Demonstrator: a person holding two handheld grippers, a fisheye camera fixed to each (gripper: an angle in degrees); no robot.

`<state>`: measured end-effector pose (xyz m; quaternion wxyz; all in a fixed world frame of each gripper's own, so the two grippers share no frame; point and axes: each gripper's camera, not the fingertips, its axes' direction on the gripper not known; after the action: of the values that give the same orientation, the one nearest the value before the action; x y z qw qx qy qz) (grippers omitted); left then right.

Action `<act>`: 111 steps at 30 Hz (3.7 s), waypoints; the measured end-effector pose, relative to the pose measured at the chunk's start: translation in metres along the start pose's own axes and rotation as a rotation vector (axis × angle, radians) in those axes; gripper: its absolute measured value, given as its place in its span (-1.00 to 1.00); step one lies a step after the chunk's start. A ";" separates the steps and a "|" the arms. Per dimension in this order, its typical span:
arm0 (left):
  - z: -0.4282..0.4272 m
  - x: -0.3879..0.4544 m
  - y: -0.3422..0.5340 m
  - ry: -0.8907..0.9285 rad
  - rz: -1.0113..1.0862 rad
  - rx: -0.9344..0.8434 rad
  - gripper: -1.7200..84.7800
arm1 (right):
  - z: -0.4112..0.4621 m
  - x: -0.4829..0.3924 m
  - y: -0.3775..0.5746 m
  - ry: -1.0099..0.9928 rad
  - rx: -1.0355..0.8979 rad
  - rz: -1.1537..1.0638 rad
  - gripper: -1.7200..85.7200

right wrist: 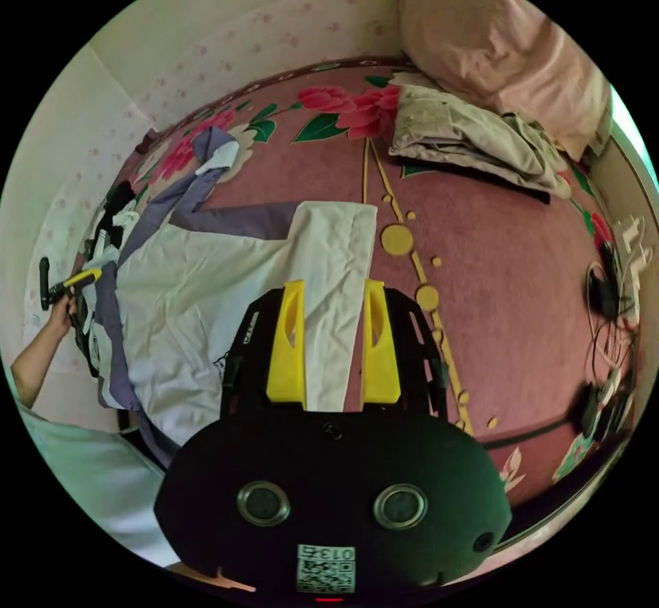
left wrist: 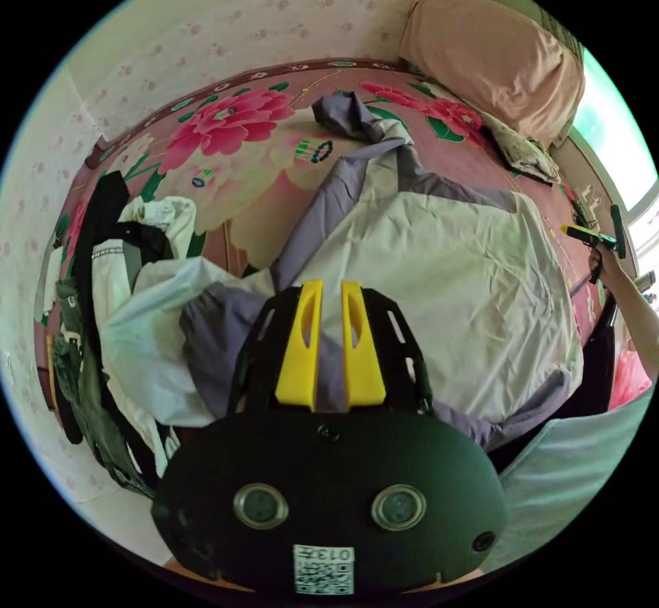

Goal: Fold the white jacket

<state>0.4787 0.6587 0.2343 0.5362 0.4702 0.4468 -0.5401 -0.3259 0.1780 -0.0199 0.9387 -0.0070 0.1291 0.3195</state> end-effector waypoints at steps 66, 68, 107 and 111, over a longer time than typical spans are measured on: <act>0.072 0.211 0.062 0.115 0.538 -0.167 -0.97 | -0.073 -0.168 0.182 0.178 -0.075 -0.224 -0.96; 0.087 0.215 0.066 0.118 0.562 -0.237 -0.97 | -0.066 -0.196 0.175 0.120 -0.062 -0.322 -0.96; 0.016 -0.159 0.142 0.524 -0.315 -0.005 -0.74 | 0.080 -0.317 -0.021 -0.433 -0.193 -0.579 -0.65; 0.003 -0.148 0.157 0.503 -0.177 -0.042 -0.69 | 0.134 -0.348 -0.035 -0.418 -0.314 -0.576 -0.84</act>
<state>0.6333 0.6751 0.3838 0.3686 0.5375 0.6167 -0.4415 -0.5379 -0.0454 0.1932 0.9836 -0.1211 -0.1228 0.0534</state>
